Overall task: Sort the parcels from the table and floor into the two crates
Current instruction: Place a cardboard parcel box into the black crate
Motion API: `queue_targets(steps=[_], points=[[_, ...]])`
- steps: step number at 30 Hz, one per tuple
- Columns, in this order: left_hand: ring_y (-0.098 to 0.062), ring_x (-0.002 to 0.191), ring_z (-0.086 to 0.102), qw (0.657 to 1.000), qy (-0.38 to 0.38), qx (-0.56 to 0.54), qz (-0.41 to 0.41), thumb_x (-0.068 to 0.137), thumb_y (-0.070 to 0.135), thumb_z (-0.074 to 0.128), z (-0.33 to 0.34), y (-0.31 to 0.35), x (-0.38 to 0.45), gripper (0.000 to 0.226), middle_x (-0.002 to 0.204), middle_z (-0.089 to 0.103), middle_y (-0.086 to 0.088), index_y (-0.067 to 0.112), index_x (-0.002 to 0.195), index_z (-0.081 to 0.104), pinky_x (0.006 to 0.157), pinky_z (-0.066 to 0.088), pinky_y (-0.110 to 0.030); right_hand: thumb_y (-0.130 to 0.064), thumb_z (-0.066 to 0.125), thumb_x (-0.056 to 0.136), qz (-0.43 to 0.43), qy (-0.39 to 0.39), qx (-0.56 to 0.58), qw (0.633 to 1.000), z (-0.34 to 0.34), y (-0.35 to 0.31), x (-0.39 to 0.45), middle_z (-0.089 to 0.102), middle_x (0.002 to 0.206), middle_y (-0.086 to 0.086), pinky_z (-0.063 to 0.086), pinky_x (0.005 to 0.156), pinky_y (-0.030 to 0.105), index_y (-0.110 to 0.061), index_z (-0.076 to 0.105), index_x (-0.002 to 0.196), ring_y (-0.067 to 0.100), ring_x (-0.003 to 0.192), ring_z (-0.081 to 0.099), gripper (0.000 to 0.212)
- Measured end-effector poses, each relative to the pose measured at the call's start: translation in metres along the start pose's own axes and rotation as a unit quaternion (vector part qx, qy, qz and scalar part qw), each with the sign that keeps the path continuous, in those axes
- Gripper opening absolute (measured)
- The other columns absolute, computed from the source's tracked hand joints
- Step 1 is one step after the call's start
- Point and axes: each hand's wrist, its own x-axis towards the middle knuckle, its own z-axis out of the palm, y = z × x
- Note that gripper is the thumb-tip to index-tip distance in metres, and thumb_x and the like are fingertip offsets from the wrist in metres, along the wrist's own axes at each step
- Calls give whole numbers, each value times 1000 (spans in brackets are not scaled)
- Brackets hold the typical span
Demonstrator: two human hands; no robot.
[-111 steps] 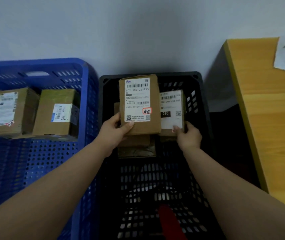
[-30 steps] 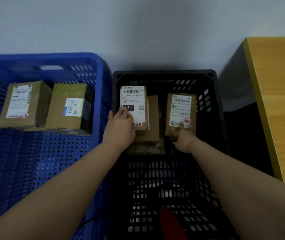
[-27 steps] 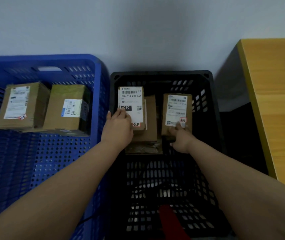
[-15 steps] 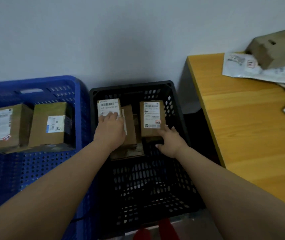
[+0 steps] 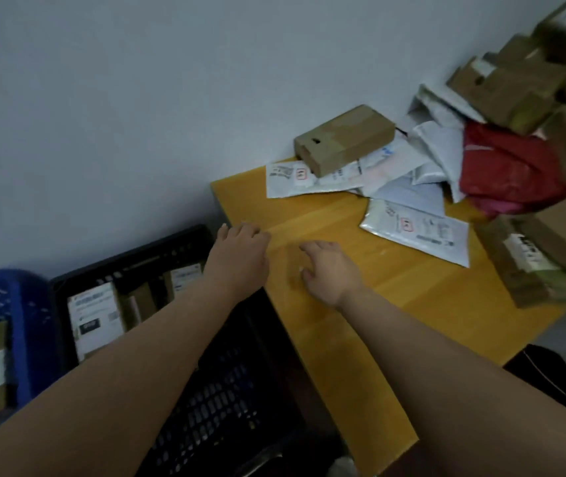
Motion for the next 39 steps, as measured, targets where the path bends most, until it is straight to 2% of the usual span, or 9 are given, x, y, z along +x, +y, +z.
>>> queue_targets(steps=[8,13,19,22,25,30,37,39], points=[[-26,140,29,1000,-7,2,0,96,25,47,-7,127,79,46,148,38,-6,19,142,43,118,16,-47,-26,50,96,34,35,-7,999,-61,139,-24,44,145,4,34,105,36,-18,37,146,26,132,34,52],[-31,127,40,991,57,-50,-106,91,27,52,-20,169,142,50,137,47,-12,15,139,45,108,31,-45,-25,50,97,9,62,11,998,-96,186,5,44,145,6,35,105,37,-16,38,145,27,132,34,50],[-30,121,45,990,70,-23,-117,89,24,56,-11,162,177,50,131,49,-9,16,137,44,104,37,-44,-28,50,96,-21,74,8,997,-104,203,53,42,146,7,34,105,36,-16,37,144,27,133,33,51],[-32,122,43,990,72,-6,-120,90,20,56,-3,150,196,48,132,47,-11,12,135,42,105,37,-46,-28,50,96,-31,77,-8,996,-103,206,78,36,149,8,32,108,39,-15,32,147,29,139,26,55],[-33,127,39,989,87,-4,-121,89,16,57,4,142,221,54,139,41,-15,10,138,36,107,36,-46,-29,50,96,-28,72,-29,997,-102,206,103,23,157,8,24,114,42,-16,25,150,28,146,13,61],[-36,132,34,985,105,58,-127,88,20,58,16,123,264,60,145,35,-16,9,141,33,111,28,-46,-28,52,95,-8,89,-39,995,-95,205,138,12,161,8,17,116,43,-16,18,152,28,148,3,68],[-43,137,27,986,64,76,-132,85,24,67,37,98,289,78,149,25,-24,8,145,20,111,29,-53,-27,51,95,19,88,-29,996,-81,202,155,10,161,10,13,118,42,-14,16,153,29,149,0,69],[-43,137,28,987,59,70,-134,83,26,70,42,95,292,82,148,28,-24,7,145,20,111,30,-52,-29,50,95,22,82,-27,996,-77,198,156,9,161,9,13,118,42,-15,15,153,30,149,-2,70]])
